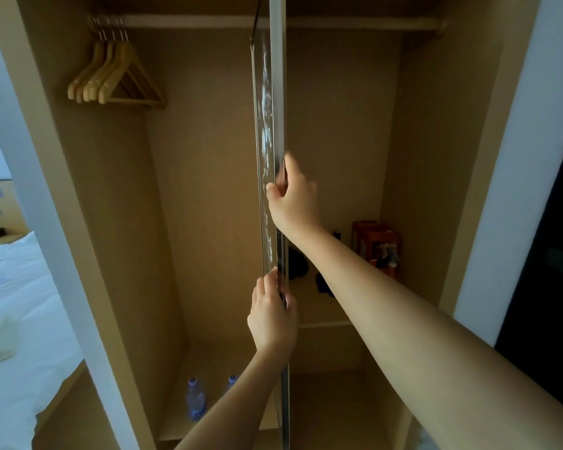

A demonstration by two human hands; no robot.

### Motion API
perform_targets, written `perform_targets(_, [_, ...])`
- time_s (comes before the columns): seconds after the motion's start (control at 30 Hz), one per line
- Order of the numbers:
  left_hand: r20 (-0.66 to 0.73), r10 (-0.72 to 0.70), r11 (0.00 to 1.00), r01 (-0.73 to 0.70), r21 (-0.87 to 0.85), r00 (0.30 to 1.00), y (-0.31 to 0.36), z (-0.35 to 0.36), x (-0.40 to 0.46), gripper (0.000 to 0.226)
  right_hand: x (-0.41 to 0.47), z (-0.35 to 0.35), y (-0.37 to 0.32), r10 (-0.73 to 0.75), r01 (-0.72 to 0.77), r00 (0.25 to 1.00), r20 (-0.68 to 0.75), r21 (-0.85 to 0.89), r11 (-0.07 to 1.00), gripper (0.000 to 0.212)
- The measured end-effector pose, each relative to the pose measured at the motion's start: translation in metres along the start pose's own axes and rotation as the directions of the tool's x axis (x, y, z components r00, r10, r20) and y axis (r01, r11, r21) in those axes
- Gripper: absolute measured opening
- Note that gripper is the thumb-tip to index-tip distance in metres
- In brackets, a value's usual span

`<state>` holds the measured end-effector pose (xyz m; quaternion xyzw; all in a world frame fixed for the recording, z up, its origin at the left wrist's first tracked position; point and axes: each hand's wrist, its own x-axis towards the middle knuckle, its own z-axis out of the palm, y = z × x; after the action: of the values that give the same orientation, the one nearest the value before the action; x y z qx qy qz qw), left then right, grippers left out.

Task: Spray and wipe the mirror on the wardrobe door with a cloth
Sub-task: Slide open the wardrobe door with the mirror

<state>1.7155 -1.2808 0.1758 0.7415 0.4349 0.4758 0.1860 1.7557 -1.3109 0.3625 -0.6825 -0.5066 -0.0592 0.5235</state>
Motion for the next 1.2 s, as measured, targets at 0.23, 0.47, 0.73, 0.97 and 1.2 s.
perform_targets(0.23, [-0.036, -0.021, 1.000, 0.022, 0.010, 0.999, 0.005, 0.008, -0.003, 0.044, 0.002, -0.005, 0.007, -0.016, 0.015, 1.000, 0.026, 0.030, 0.999, 0.057])
perform_targets(0.47, [-0.102, -0.067, 0.997, 0.071, 0.033, 0.993, 0.027, 0.027, -0.010, 0.041, 0.011, -0.023, 0.029, -0.048, 0.038, 0.995, 0.089, 0.105, 0.994, 0.059])
perform_targets(0.73, [-0.135, -0.168, 0.984, 0.176, 0.043, 0.976, 0.059, 0.052, -0.017, 0.044, 0.027, -0.048, 0.059, -0.108, 0.080, 0.976, 0.188, 0.151, 0.985, 0.060])
perform_targets(0.97, [-0.145, -0.174, 0.972, 0.193, 0.131, 0.974, 0.078, 0.074, -0.020, 0.050, 0.041, -0.057, 0.084, -0.132, 0.088, 0.970, 0.206, 0.210, 0.974, 0.060])
perform_targets(1.2, [-0.094, -0.176, 0.973, 0.187, 0.132, 0.980, 0.084, 0.087, -0.015, 0.053, 0.054, -0.056, 0.105, -0.130, 0.084, 0.975, 0.181, 0.240, 0.967, 0.059])
